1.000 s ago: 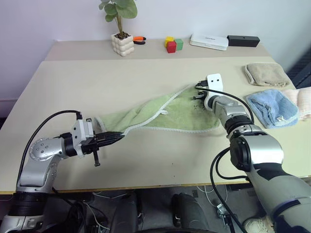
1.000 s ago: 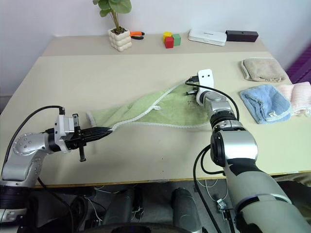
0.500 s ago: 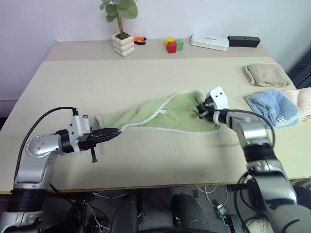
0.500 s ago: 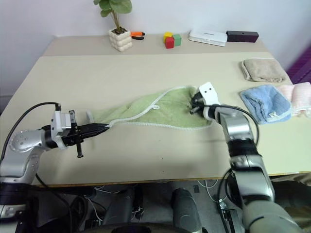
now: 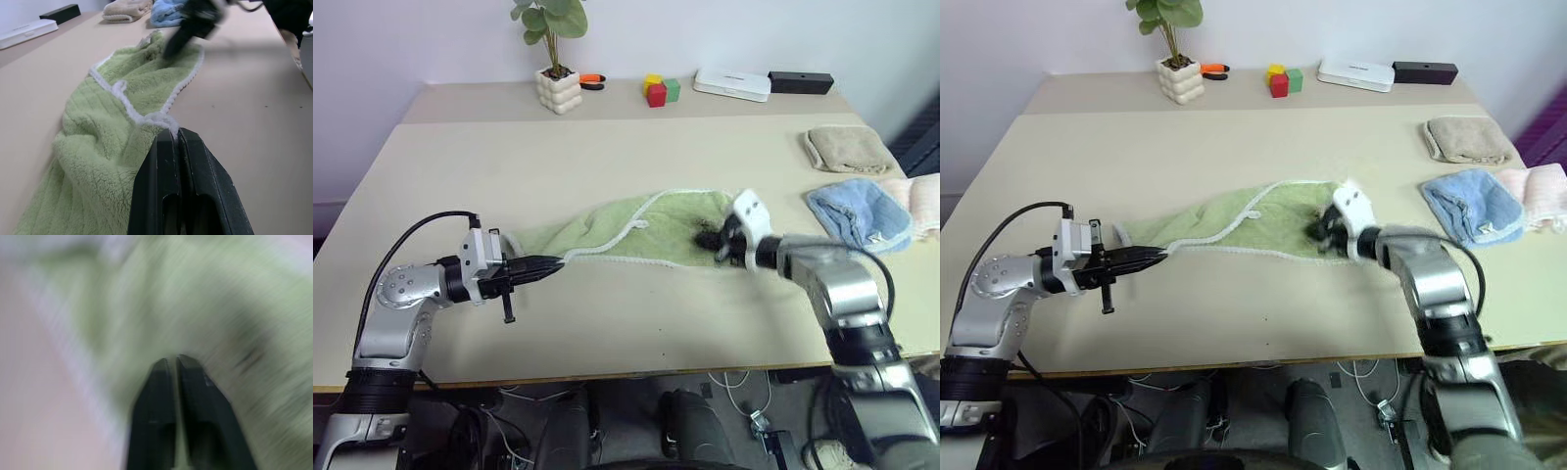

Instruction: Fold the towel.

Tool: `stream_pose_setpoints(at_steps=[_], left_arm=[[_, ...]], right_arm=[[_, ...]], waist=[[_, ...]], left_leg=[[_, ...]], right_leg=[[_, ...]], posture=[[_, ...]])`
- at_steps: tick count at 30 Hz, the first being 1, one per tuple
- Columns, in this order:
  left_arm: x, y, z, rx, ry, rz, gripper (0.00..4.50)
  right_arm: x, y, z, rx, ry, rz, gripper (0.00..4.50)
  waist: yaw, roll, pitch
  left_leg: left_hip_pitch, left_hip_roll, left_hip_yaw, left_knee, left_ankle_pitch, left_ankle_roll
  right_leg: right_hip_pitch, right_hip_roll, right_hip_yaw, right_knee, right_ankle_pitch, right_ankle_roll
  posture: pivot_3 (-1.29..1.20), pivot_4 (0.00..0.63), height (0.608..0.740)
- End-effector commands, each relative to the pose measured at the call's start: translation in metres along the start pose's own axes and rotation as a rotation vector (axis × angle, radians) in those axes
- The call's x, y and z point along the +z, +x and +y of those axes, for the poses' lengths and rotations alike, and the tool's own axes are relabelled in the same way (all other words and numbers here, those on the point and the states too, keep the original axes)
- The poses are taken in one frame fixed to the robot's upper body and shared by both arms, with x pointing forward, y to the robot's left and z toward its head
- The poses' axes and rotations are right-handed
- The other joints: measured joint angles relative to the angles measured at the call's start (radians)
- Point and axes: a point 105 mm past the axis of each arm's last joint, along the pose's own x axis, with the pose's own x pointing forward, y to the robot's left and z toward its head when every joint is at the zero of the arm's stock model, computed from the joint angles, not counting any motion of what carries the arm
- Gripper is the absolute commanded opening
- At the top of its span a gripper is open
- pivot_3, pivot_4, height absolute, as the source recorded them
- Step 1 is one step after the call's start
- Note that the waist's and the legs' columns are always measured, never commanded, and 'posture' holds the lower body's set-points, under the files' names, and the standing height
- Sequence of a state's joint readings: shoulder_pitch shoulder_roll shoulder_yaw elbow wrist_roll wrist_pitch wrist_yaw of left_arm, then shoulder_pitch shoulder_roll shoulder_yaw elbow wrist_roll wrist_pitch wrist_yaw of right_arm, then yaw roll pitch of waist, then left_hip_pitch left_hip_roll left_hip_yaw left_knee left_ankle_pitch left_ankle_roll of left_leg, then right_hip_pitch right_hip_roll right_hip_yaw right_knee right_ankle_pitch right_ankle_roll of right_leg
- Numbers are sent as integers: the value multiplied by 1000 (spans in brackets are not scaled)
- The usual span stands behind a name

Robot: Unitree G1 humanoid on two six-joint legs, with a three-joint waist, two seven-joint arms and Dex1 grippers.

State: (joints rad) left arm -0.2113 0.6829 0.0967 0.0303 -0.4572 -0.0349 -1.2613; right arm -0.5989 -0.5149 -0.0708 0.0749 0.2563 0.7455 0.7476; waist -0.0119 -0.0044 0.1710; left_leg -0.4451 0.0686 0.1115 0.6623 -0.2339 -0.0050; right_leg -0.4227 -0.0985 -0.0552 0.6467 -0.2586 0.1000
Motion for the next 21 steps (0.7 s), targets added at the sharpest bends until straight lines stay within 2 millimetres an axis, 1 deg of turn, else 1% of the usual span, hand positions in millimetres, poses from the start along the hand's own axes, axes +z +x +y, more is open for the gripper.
stream_pose_setpoints(at_steps=[1,2,3,5,6,10,13,15,17,20,21], left_arm=[[10,-1,2,9,47,-14,0],[10,-1,2,10,48,-13,0],[10,-1,2,11,47,-14,0],[10,0,0,9,48,-15,0],[10,1,0,9,48,-16,0],[10,4,-2,8,44,-24,0],[12,6,-3,5,47,-28,0],[13,6,-4,6,51,-27,0],[13,5,-4,10,52,-21,0],[13,3,-5,15,55,-17,0],[13,3,-4,17,56,-16,0]], right_arm=[[37,-4,-15,-33,72,-163,2366],[42,-3,-17,-34,86,-184,2821],[44,2,-27,-88,89,-178,3383],[38,13,-44,-186,87,-131,4354],[35,17,-50,-216,81,-112,4468],[15,33,-74,-339,102,-31,4468],[0,41,-86,-421,123,14,4468],[-6,45,-86,-428,113,35,4468],[-11,46,-88,-444,143,46,4468],[-24,47,-86,-433,161,106,4468],[-29,47,-85,-432,173,127,4235]], waist=[[5,0,0],[4,0,0],[1,0,0],[-2,0,0],[-2,0,0],[-5,0,0],[-7,0,0],[-8,0,0],[-7,0,0],[-7,0,0],[-7,0,0]], left_leg=[[0,0,0,0,0,0],[-1,0,0,-1,0,0],[-1,0,0,-1,0,0],[-1,0,0,-1,0,0],[-1,0,0,-1,0,0],[-1,0,1,-1,0,0],[-1,0,1,-1,0,0],[-1,0,1,-1,0,0],[-1,0,1,-1,0,0],[-1,0,1,-1,0,0],[-1,0,1,-1,0,0]], right_leg=[[0,0,0,0,0,0],[0,0,-1,-1,0,0],[0,0,-1,-1,0,0],[0,0,0,-1,0,0],[0,0,0,-1,0,0],[-1,0,0,0,0,0],[-1,0,0,0,0,0],[-1,0,0,0,0,0],[-1,0,0,0,0,0],[-1,0,0,0,0,0],[-1,0,0,0,0,0]], posture=[[0,150,735],[0,150,735],[0,150,735],[0,150,735],[0,150,735],[0,150,735],[0,150,735],[0,150,735],[0,150,735],[0,150,735],[0,150,735]])
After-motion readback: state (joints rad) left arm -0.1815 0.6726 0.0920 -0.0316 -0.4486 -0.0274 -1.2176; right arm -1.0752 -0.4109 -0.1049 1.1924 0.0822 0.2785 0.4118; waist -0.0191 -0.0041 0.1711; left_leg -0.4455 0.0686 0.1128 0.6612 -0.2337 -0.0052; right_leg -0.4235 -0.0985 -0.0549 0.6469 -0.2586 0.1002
